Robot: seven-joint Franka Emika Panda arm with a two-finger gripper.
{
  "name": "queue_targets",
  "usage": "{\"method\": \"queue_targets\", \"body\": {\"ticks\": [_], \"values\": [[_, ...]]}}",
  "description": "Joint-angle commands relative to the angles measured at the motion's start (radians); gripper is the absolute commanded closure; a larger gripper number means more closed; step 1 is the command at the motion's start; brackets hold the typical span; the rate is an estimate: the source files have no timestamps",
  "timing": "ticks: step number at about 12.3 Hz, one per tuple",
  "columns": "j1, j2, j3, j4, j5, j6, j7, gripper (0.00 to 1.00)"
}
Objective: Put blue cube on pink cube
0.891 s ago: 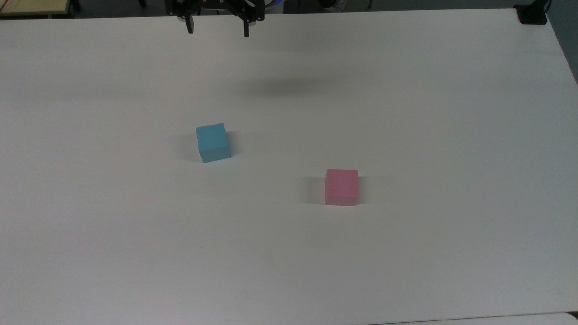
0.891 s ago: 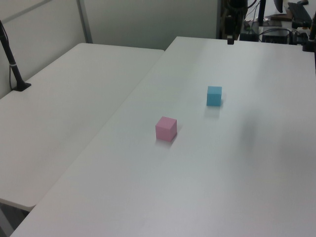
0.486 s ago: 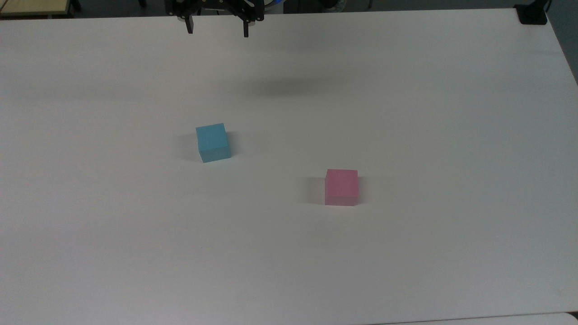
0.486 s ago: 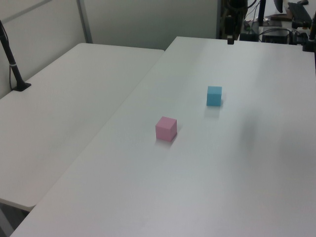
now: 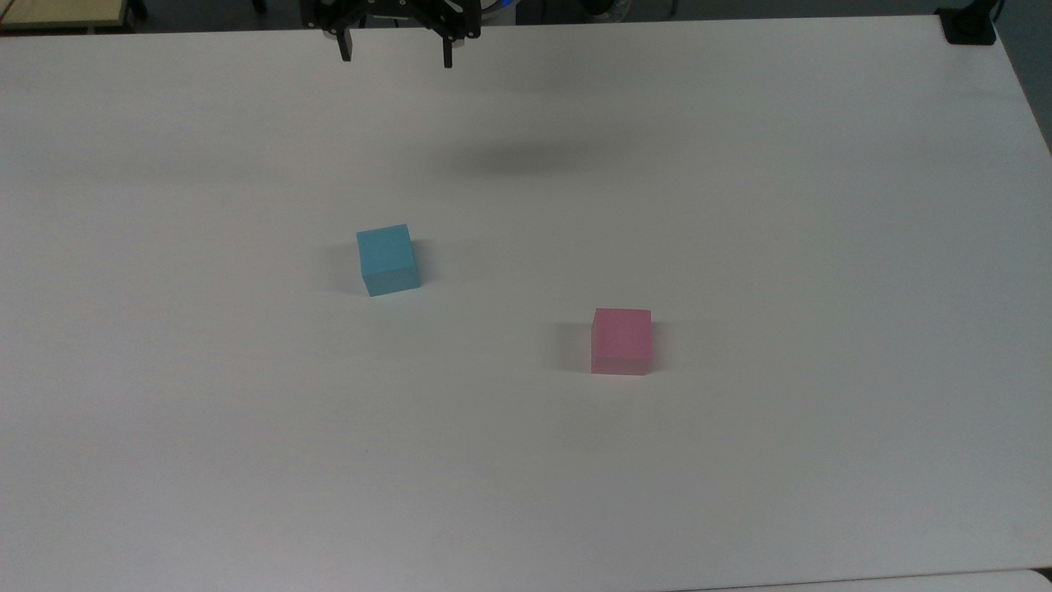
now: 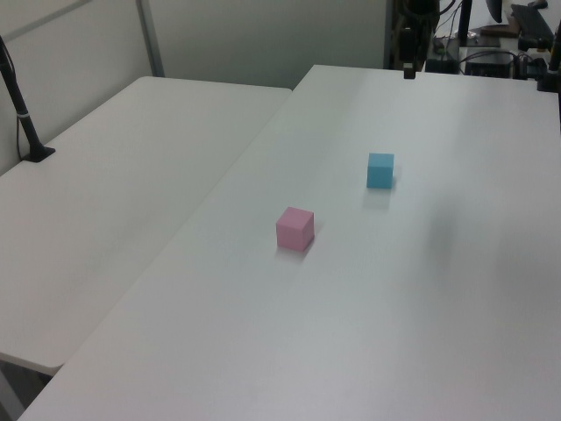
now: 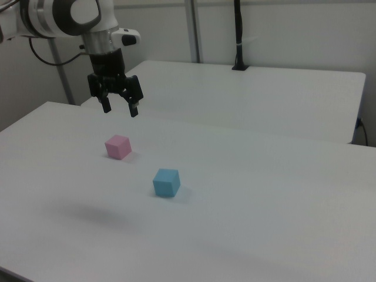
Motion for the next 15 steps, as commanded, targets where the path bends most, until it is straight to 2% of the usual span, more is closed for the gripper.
{"method": "queue_targets", "body": {"ticks": [1, 11, 15], "values": [[0.011, -0.01, -0.007, -0.015, -0.011, 0.001, 0.007, 0.0], [0.006, 0.0, -0.007, -0.014, -0.015, 0.012, 0.003, 0.0], [0.005, 0.029, -0.005, -0.015, -0.015, 0.086, 0.004, 0.0]]}}
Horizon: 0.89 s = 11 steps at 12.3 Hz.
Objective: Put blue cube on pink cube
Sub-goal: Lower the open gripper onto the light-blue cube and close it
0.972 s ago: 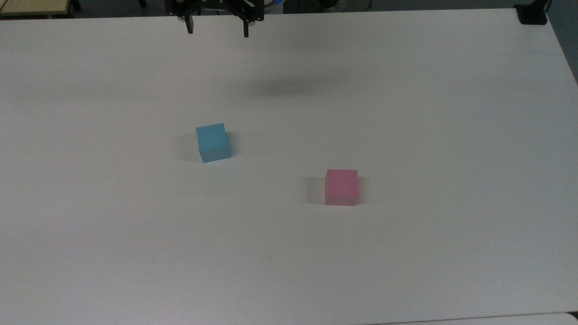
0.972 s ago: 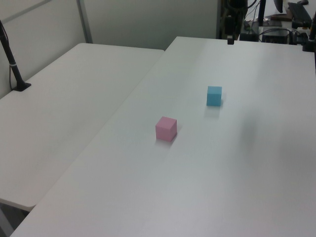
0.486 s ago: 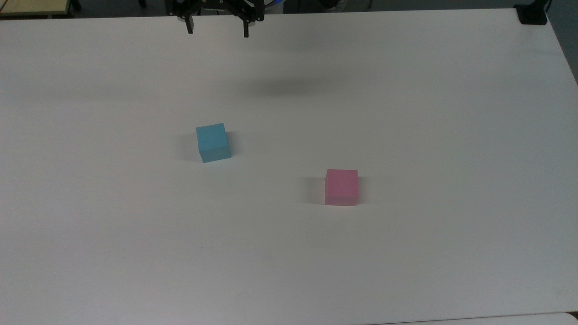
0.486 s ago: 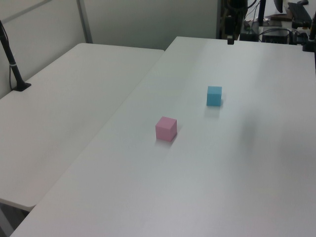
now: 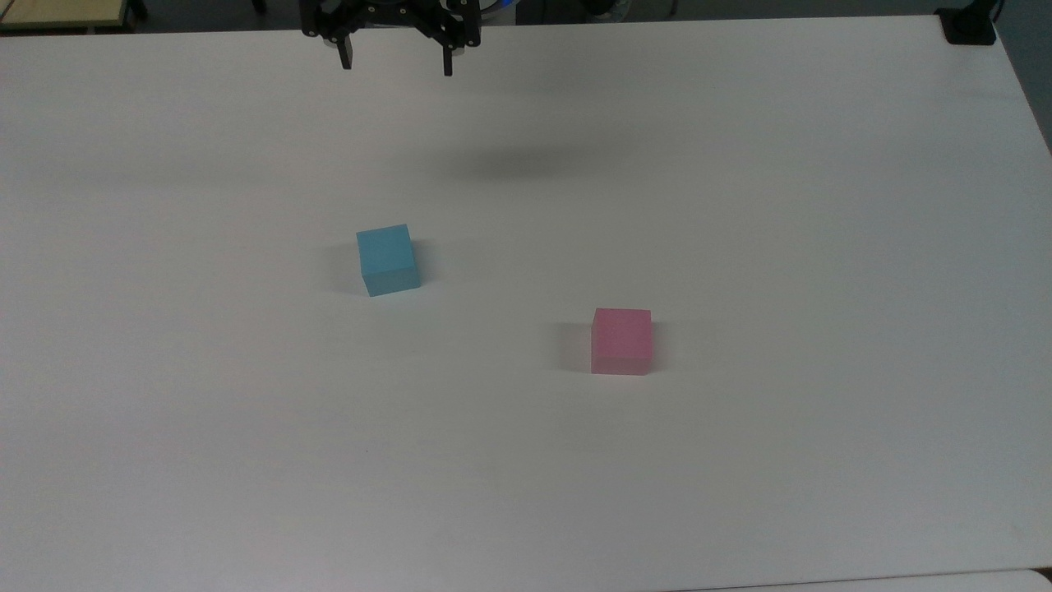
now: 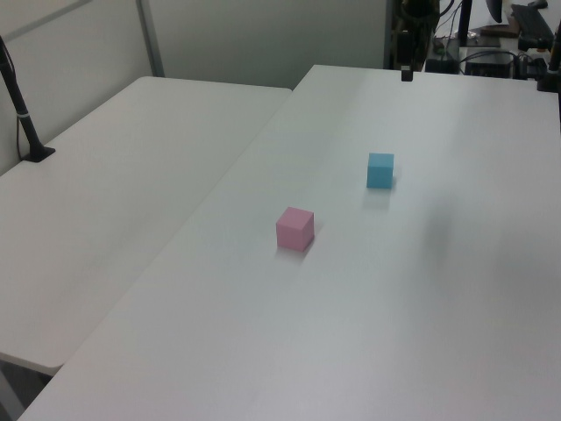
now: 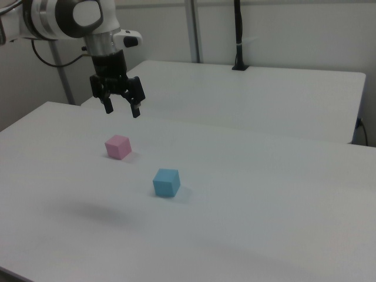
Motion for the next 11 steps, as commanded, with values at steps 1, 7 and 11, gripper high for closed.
{"method": "queue_targets", "body": {"ticks": [1, 7, 11], "values": [[0.005, 0.037, -0.005, -0.017, -0.012, 0.106, 0.004, 0.0], [0.013, 0.179, -0.077, -0.054, -0.018, 0.258, -0.169, 0.0], [0.014, 0.228, -0.11, -0.144, -0.018, 0.399, -0.256, 0.0]]}}
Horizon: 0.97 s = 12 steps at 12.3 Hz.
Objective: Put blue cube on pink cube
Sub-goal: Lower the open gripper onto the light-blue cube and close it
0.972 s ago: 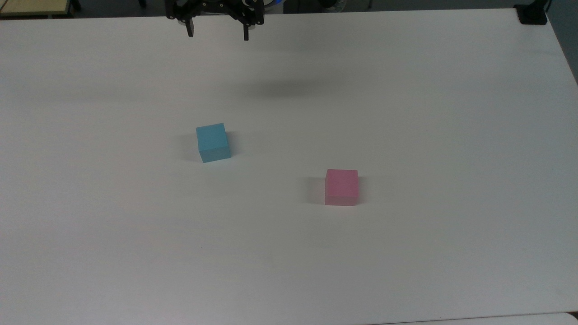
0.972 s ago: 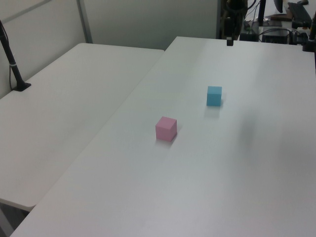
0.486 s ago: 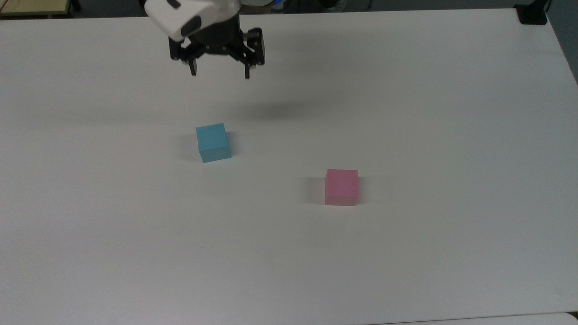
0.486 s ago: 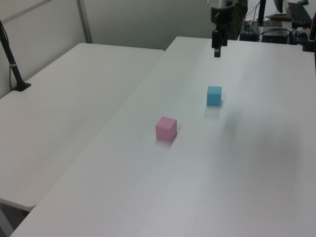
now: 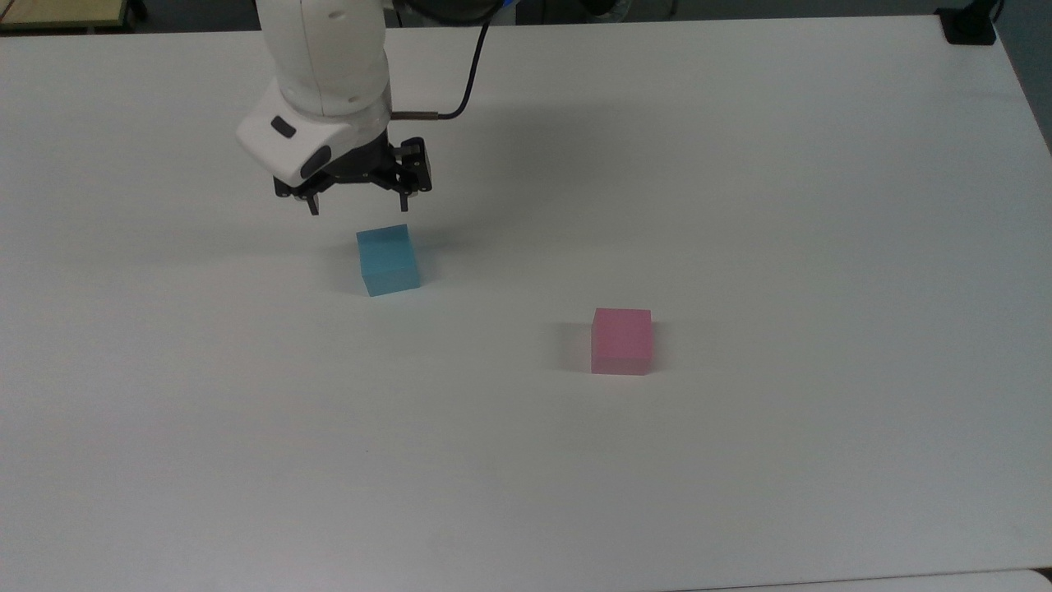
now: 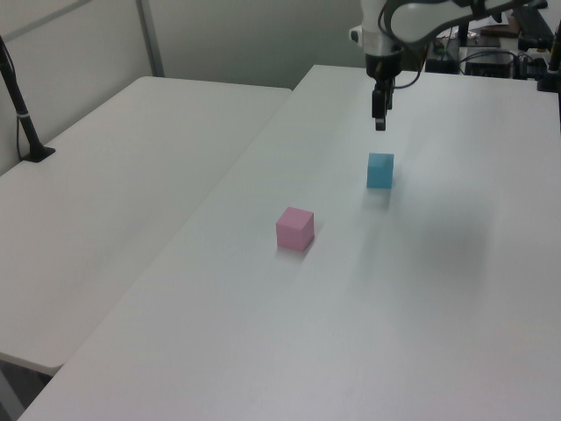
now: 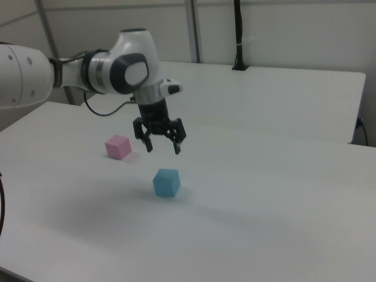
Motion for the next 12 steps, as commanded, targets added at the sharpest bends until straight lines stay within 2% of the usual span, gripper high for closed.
{"method": "queue_targets", "body": {"ticks": [1, 4, 11, 12], "values": [[0.016, 0.033, -0.018, -0.059, -0.013, 0.097, -0.059, 0.0], [0.029, 0.058, -0.018, -0.088, -0.013, 0.11, -0.11, 0.0], [0.049, 0.136, -0.018, -0.109, -0.014, 0.176, -0.113, 0.0], [0.049, 0.137, -0.018, -0.109, -0.014, 0.177, -0.113, 0.09]]}}
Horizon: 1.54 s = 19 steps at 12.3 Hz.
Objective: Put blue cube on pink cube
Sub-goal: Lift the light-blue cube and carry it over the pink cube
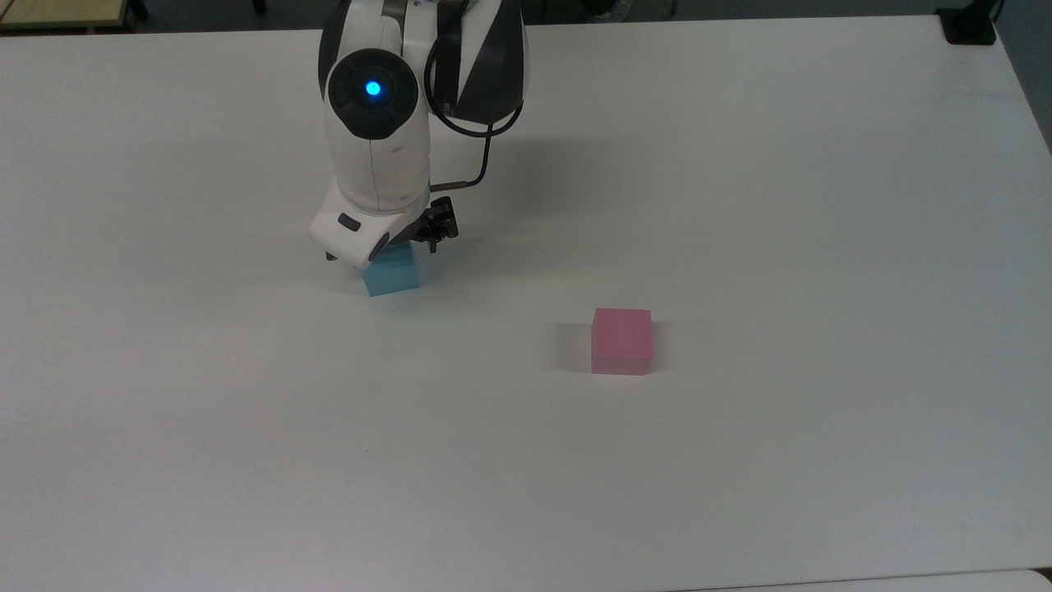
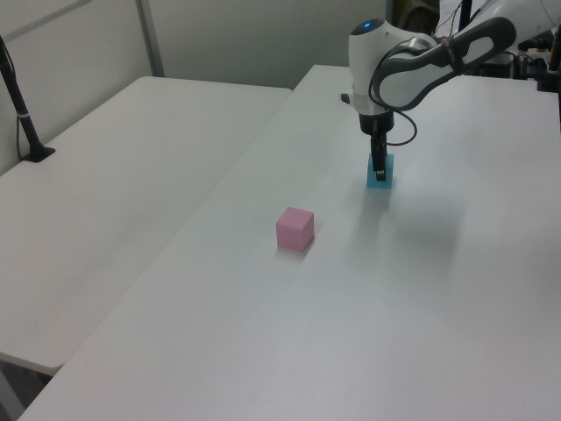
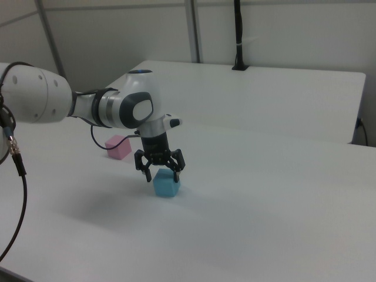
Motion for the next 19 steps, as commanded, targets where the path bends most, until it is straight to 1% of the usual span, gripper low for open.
{"method": "queue_targets", "body": {"ticks": [1, 2, 3, 4, 6, 7, 8, 10, 11, 13, 14, 17, 18, 19], "values": [[0.01, -0.001, -0.013, -0.025, -0.016, 0.034, -0.018, 0.28], [0.012, -0.003, -0.015, -0.024, -0.016, 0.031, -0.021, 0.54], [0.012, -0.006, -0.015, -0.022, -0.014, 0.024, -0.021, 0.7], [0.01, -0.013, -0.015, -0.021, -0.013, 0.02, -0.018, 0.73], [0.004, -0.047, -0.018, -0.016, -0.008, 0.017, -0.012, 0.73], [0.007, -0.074, -0.035, -0.006, 0.0, -0.015, -0.009, 0.73], [0.012, -0.097, -0.051, 0.036, 0.009, -0.083, -0.01, 0.73], [0.01, -0.145, -0.068, 0.109, 0.052, -0.202, -0.012, 0.73], [0.01, -0.168, -0.075, 0.125, 0.058, -0.239, -0.006, 0.73], [0.013, -0.202, -0.075, 0.126, 0.056, -0.256, 0.034, 0.73], [0.032, -0.202, -0.07, 0.126, 0.053, -0.25, 0.104, 0.73], [0.162, -0.179, -0.073, 0.163, 0.053, -0.251, 0.282, 0.73], [0.209, -0.152, -0.073, 0.185, 0.052, -0.251, 0.339, 0.73], [0.249, -0.115, -0.073, 0.23, 0.055, -0.25, 0.402, 0.73]]}}
